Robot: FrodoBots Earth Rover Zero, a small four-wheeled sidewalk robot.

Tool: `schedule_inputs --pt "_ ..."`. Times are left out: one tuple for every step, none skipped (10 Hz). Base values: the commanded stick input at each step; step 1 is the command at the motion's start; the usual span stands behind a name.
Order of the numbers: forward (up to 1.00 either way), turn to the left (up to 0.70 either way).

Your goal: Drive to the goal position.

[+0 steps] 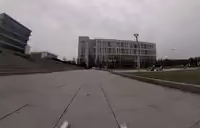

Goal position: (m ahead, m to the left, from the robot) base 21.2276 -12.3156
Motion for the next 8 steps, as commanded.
schedule_inputs --pt "0.70 0.00" --pt "0.70 0.00" --pt "0.70 0.00" --pt "0.70 0.00" --pt "0.70 0.00" --pt "0.70 0.00" --pt "0.70 0.00" --pt "0.70 0.00"
